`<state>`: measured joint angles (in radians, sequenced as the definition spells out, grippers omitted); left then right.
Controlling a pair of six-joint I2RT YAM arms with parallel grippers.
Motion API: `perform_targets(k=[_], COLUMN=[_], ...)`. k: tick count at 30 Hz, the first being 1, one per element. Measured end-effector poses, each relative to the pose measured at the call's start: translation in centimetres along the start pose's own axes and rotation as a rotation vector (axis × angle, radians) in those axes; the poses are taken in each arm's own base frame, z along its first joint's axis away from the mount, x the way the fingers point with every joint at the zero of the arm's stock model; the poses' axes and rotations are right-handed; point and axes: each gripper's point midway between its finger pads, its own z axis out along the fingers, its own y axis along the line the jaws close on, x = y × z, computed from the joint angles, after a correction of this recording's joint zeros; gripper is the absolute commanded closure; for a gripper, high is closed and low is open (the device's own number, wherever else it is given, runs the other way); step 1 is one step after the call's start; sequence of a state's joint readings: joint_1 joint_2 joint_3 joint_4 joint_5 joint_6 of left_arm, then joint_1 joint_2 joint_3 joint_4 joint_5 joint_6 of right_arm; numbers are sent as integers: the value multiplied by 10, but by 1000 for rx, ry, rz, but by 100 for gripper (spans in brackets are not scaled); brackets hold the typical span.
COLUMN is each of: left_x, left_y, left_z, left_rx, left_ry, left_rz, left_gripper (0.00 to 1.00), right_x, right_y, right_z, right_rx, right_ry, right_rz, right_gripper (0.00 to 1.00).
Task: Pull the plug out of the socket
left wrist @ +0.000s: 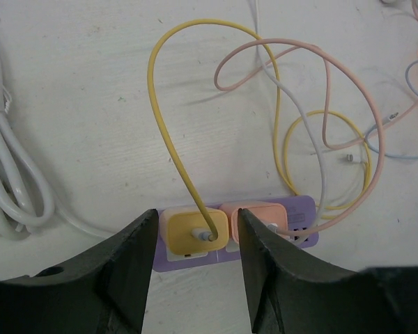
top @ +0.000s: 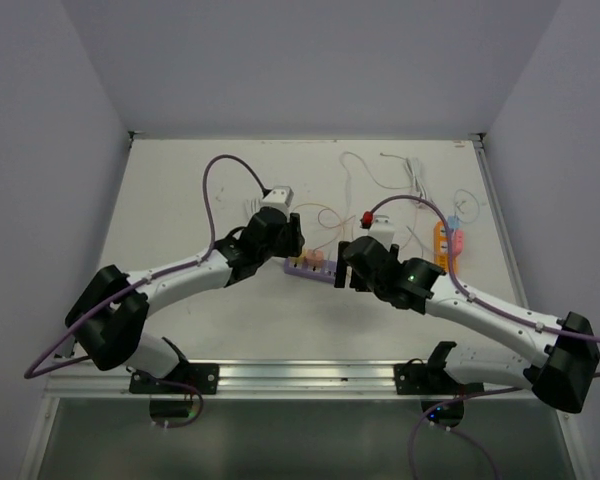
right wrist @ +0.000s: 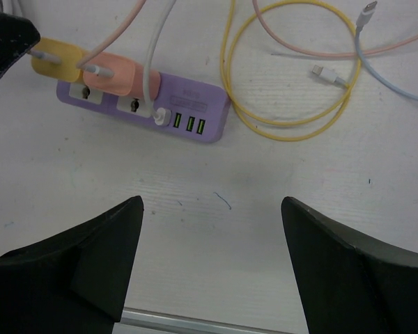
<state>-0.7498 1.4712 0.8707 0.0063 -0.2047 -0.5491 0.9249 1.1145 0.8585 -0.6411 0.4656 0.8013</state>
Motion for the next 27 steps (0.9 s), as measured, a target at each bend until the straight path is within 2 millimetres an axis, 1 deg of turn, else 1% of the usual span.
perform_targets(k=[3, 7, 10, 11, 15, 18, 22, 23, 25, 27], left_x=[0, 1, 8, 11, 25, 25, 26, 25, 25, 24], left_y=[1, 4, 2, 0, -4, -4, -2, -2, -2, -2], left_z=[0, 2, 4, 5, 7, 7, 9, 9, 10, 11], left_rx=[-27, -53, -65, -67, -81, -90, -100, -101, -102, -105], left_ry=[-14, -20, -11, -6, 17, 14, 10, 8, 4, -1], left_rz=[-9, -20, -18, -18, -17, -24, -32, -35, -38, -46], left_gripper=[48, 48, 49, 49, 54, 56, 58, 58, 59, 59], right_x=[-5, -8, -7, -6, -4, -4, -3, -2, 1, 4], right_y=[2, 9, 16, 18, 26, 30, 36, 37, 38, 39], right_z=[5, 14, 22, 25, 33, 37, 47, 49, 55, 61], right_rx=[14, 15, 14, 14, 6, 0, -2, -1, 3, 9], right_ry=[-30, -49, -46, -46, -46, -52, -53, -52, -48, -43], right_rz=[21, 27, 19, 16, 11, 14, 13, 12, 1, -7], right_gripper=[22, 25, 29, 32, 39, 43, 46, 49, 52, 57])
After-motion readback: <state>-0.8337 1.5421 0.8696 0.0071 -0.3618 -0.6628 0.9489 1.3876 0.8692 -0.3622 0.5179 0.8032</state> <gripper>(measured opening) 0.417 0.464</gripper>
